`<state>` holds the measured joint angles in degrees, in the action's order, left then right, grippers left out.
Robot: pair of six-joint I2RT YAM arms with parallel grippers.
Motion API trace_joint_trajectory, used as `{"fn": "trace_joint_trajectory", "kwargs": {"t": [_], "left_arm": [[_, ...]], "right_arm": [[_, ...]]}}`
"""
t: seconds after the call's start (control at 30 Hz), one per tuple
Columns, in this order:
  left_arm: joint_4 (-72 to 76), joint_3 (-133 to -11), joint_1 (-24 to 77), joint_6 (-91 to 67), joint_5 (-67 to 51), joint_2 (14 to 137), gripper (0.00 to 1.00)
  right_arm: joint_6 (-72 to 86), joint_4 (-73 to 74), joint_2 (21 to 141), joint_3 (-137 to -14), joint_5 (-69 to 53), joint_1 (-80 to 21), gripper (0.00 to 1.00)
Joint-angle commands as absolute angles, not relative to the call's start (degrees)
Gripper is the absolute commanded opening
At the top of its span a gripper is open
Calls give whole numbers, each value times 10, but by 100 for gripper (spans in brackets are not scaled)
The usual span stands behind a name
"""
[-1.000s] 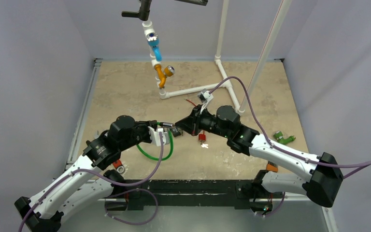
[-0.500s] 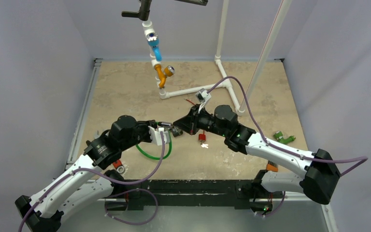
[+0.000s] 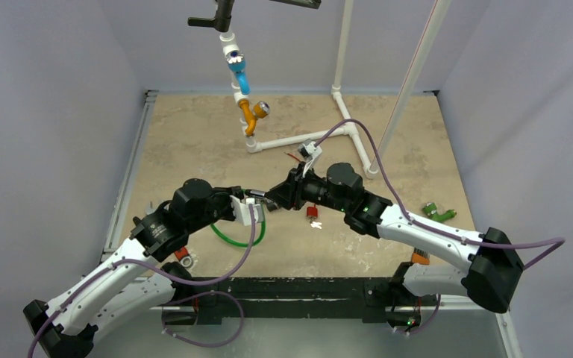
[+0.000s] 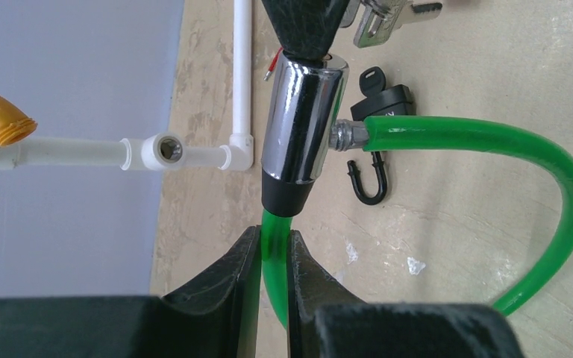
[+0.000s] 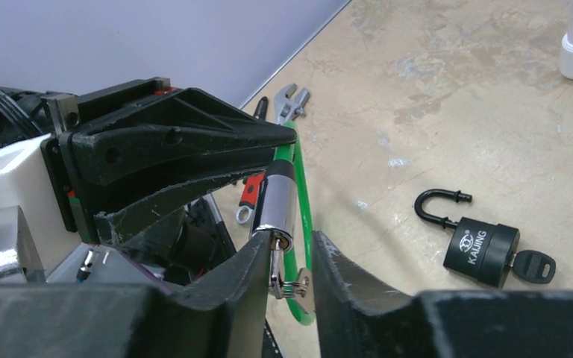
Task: Unlock with the key
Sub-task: Unlock the lock.
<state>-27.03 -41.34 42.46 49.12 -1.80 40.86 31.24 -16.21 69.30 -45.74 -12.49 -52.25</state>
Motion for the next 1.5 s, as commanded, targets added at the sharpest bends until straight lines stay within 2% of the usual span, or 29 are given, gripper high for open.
{"fn": "trace_joint_trajectory", "kwargs": {"t": [0.0,0.1,0.23,0.5,0.6,0.77,0.83,0.93,0.97,1.03,1.07,1.1,1.17,1.23,1.3,1.37,1.47], "left_arm": [[-186,-420,430,495,-39,405,0],[-189,-422,430,494,-39,405,0],[-192,-420,430,493,-41,401,0],[-192,-422,430,492,-44,397,0],[-194,-426,430,490,-47,396,0],[-202,-433,429,482,-54,392,0],[-203,-432,429,477,-63,389,0],[-220,-441,429,459,-94,386,0],[-233,-448,429,450,-115,385,0],[-271,-464,429,432,-175,384,0],[-284,-469,429,415,-204,383,11],[-297,-476,429,399,-228,384,29],[-331,-492,429,378,-275,392,56],[-353,-502,429,361,-300,403,72],[-366,-513,426,350,-309,422,77],[-369,-527,404,330,-333,446,78],[-389,-559,327,299,-426,491,78]], "right_arm": [[306,-164,685,-470,-131,-530,35],[309,-170,680,-466,-133,-530,50],[314,-180,671,-464,-145,-530,60],[312,-190,677,-477,-160,-529,59],[312,-180,702,-492,-166,-530,51],[309,-174,723,-501,-173,-529,42],[308,-178,723,-501,-172,-530,30],[308,-182,721,-500,-171,-530,4],[308,-186,717,-497,-171,-530,0],[302,-192,707,-492,-177,-529,0],[295,-190,703,-492,-182,-529,0],[287,-185,698,-493,-189,-529,0],[265,-170,689,-500,-212,-530,0],[244,-149,681,-509,-230,-530,0],[228,-132,671,-516,-245,-530,0],[215,-118,666,-525,-262,-530,0],[199,-82,659,-544,-279,-530,0]]}}
